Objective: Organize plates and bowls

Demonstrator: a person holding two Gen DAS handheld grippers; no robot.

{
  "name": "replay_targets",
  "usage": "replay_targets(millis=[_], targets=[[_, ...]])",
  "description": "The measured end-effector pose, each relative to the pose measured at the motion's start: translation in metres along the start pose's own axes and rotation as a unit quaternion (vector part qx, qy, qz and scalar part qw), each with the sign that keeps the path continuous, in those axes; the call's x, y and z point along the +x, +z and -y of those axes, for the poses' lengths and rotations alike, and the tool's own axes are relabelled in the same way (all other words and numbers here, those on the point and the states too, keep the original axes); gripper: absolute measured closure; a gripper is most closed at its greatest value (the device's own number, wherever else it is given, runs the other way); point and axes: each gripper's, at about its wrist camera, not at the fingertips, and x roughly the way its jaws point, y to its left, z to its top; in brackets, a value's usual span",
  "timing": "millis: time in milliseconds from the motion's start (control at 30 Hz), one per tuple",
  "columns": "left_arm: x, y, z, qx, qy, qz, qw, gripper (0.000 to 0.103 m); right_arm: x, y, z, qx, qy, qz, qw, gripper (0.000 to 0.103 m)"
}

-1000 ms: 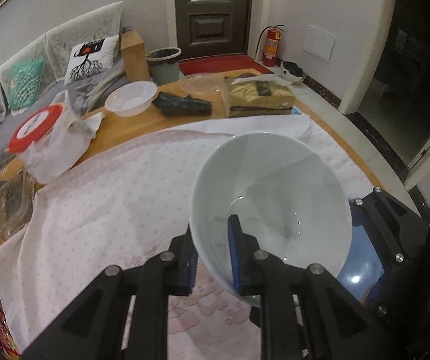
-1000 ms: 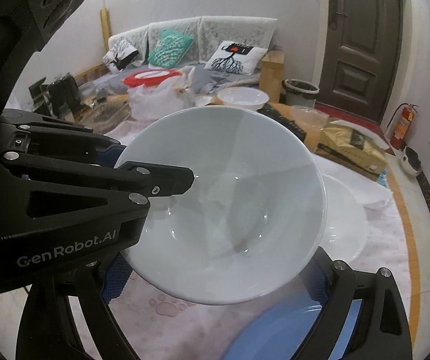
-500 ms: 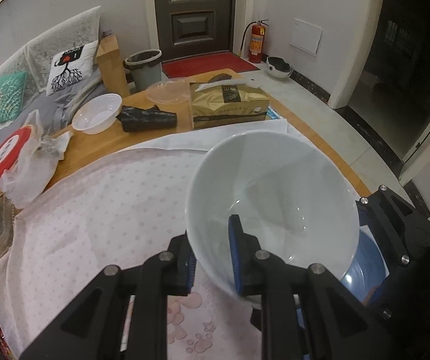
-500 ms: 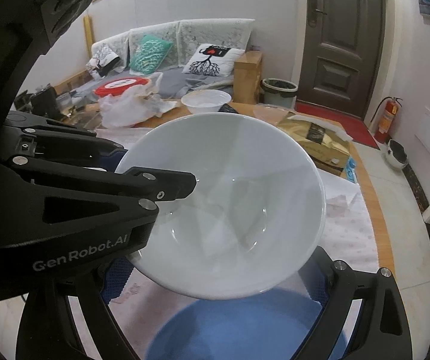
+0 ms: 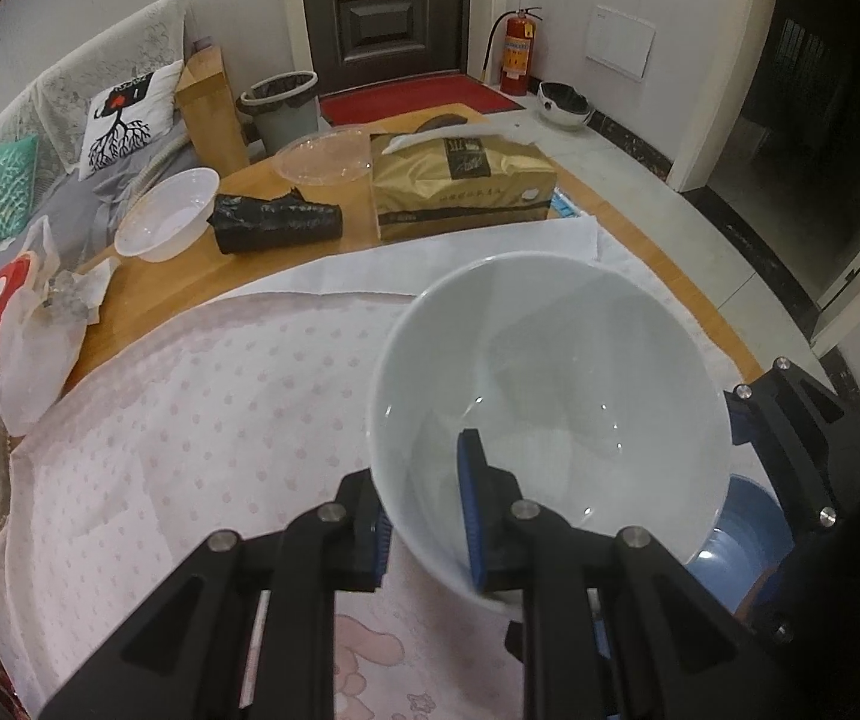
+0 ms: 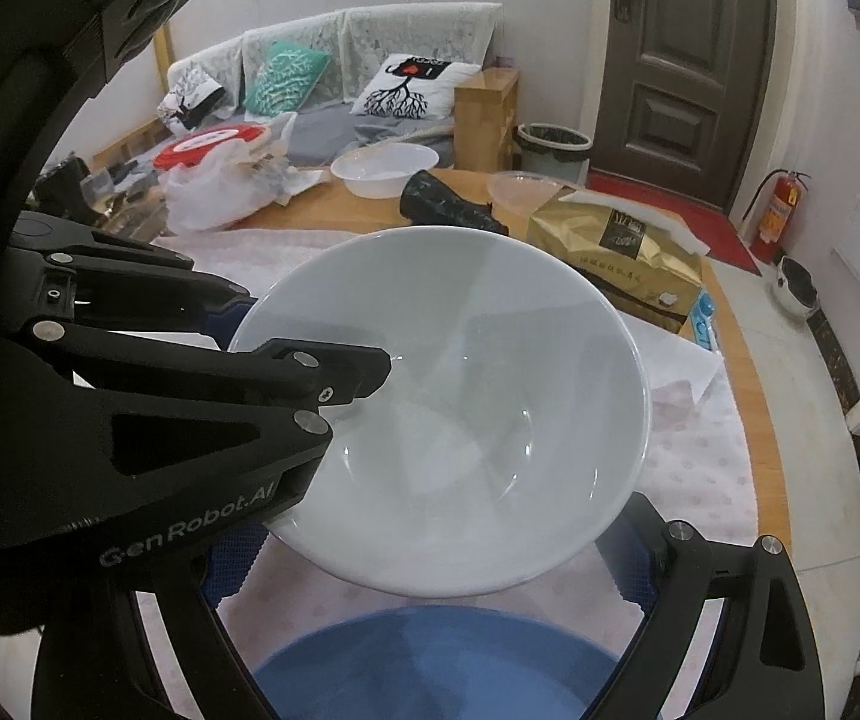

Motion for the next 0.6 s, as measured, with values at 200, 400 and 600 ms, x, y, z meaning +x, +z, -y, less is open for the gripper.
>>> replay_targets(millis=[200,400,600], targets=[[0.011,0.002,-0.005,0.001,0.007,-0.009,0.9999,0.086,0.010,0.002,-0.001,-0.006,0.000,-0.010,1.000,0.012],[0.018,0.004,-0.008,-0.001,0.009,-0.013,0.9999,0.086,0.014,0.003,-0.003,-0.010,0.003,-0.015,1.000,0.012],[0.022,0.002,-0.011,-0.004,0.009,-0.016,0.9998,0.086,0.016,0.002,-0.003,-0.011,0.007,-0.020,1.000,0.012]])
